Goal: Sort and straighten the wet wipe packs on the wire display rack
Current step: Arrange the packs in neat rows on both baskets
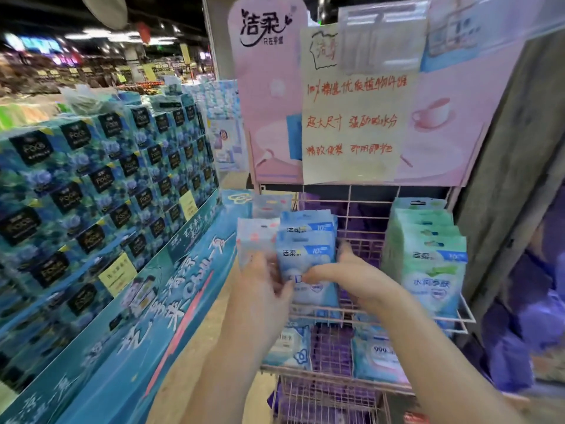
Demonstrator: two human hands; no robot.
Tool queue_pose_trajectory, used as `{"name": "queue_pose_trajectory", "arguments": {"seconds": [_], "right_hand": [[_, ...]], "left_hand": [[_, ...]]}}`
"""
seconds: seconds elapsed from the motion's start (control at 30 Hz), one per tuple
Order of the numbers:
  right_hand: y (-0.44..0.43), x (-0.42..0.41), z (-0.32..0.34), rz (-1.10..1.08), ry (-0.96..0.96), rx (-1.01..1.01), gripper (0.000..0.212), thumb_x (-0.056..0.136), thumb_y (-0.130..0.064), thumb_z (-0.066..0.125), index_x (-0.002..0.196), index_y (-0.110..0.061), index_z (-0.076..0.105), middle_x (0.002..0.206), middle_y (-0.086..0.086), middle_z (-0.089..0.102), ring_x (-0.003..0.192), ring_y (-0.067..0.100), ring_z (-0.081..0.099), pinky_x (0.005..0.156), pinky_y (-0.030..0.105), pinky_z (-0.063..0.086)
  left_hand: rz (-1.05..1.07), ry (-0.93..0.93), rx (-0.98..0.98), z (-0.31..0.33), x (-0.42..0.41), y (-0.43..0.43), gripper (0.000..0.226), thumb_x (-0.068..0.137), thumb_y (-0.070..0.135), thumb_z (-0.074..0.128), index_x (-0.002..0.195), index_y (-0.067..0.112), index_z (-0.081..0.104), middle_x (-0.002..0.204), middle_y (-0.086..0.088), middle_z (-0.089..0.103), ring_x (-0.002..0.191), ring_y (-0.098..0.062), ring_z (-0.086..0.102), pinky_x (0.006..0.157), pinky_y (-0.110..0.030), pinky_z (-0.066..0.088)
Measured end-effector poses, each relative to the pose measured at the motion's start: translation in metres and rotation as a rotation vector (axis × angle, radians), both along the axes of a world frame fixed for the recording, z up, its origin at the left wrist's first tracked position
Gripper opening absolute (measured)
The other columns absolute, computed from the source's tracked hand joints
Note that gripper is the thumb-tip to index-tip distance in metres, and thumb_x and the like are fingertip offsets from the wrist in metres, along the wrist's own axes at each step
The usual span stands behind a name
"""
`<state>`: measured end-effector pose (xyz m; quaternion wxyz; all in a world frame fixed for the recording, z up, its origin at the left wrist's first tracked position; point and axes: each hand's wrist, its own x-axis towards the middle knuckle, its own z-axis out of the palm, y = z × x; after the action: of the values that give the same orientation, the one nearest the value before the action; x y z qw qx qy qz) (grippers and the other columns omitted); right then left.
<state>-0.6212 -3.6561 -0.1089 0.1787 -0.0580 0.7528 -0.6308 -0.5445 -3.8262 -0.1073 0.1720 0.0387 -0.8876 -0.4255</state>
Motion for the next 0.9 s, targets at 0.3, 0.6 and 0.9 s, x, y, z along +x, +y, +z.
{"name": "queue_pose_trajectory", "arguments": {"seconds": [0.3, 0.6, 0.9], "right_hand": [[-0.005, -0.005, -0.004, 0.056, 0.044, -0.054, 0.111, 0.042, -0.024, 0.103, 0.128, -0.031, 0.033, 0.110, -0.009, 0.078, 0.103, 0.011, 0.074, 0.078, 0.021, 0.059], [0.007, 0.005, -0.002, -0.198, 0.334, -0.245, 0.094, 0.052, -0.009, 0.094, 0.131, -0.027, 0.046, 0.113, -0.004, 0.077, 0.103, 0.018, 0.075, 0.074, 0.023, 0.059], [0.036, 0.012, 0.018, -0.103, 0.477, -0.293, 0.078, 0.060, 0.004, 0.090, 0.120, -0.037, 0.061, 0.118, 0.002, 0.075, 0.104, 0.023, 0.075, 0.075, 0.029, 0.062]], "left_hand": [[-0.081, 0.088, 0.045, -0.022, -0.013, -0.010, 0.043, 0.086, 0.017, 0.084, 0.087, 0.047, 0.054, 0.082, 0.036, 0.068, 0.070, 0.005, 0.068, 0.060, -0.010, 0.049], [-0.084, 0.354, -0.085, -0.014, -0.013, 0.009, 0.030, 0.096, 0.035, 0.069, 0.126, 0.036, 0.064, 0.107, 0.018, 0.064, 0.091, -0.001, 0.059, 0.086, -0.019, 0.050], [-0.570, 0.075, 0.226, 0.007, -0.038, 0.034, 0.120, 0.073, 0.026, 0.076, 0.136, 0.075, -0.013, 0.134, 0.053, 0.041, 0.126, 0.019, 0.050, 0.090, -0.005, 0.049]]}}
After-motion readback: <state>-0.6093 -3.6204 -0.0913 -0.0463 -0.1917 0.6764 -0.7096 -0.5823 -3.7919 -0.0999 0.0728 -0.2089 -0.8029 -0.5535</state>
